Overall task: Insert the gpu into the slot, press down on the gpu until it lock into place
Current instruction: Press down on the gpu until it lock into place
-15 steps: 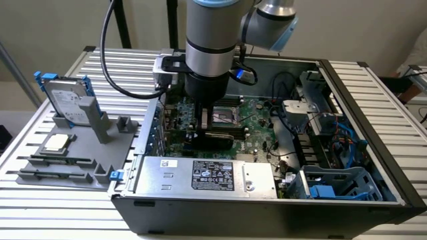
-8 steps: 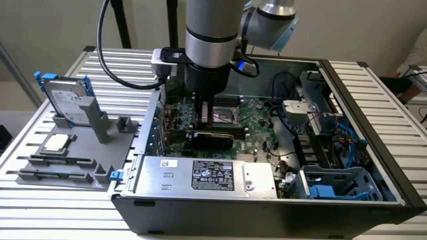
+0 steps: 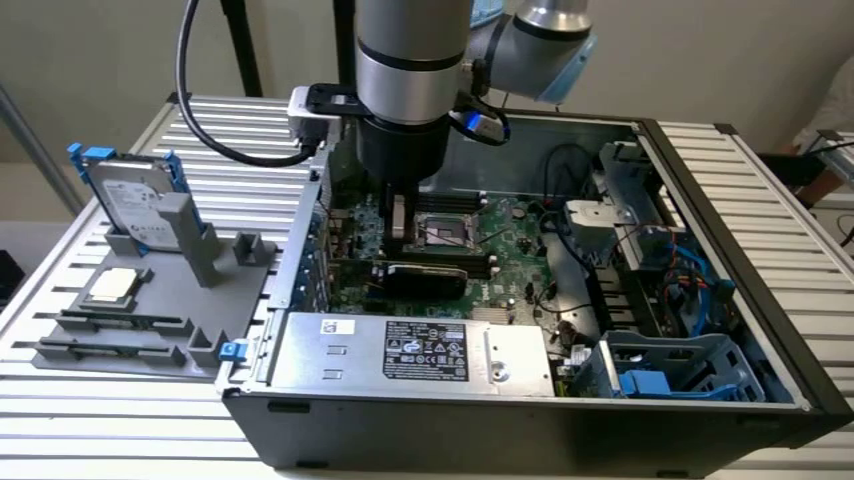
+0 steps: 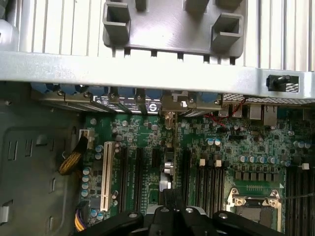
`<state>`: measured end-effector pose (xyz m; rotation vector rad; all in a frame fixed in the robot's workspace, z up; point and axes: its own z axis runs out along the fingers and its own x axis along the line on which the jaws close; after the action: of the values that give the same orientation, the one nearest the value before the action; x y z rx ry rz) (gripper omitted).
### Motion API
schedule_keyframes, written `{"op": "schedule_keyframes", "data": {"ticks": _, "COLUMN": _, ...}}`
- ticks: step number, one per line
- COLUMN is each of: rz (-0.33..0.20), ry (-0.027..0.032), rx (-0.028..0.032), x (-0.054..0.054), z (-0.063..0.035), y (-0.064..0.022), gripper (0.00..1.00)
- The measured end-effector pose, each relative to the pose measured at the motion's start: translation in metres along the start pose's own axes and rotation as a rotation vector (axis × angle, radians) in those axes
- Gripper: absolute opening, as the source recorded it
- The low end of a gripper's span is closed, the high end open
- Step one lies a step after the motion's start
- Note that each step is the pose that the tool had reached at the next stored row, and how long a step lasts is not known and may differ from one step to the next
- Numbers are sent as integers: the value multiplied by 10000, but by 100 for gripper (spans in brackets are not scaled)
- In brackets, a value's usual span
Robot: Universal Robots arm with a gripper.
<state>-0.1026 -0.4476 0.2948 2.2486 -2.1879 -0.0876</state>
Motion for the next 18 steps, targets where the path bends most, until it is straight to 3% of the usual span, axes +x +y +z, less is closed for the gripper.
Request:
{"op": "schedule_keyframes", "data": {"ticks": 2, "rz": -7, "ry": 31, "rx": -15, "x": 0, "z": 0, "y": 26, "gripper": 11}}
{"op": "schedule_keyframes", "data": {"ticks": 18, "rz": -11, "ry": 30, "rx": -22, "x": 1, "z": -2, "y": 28, "gripper": 11}}
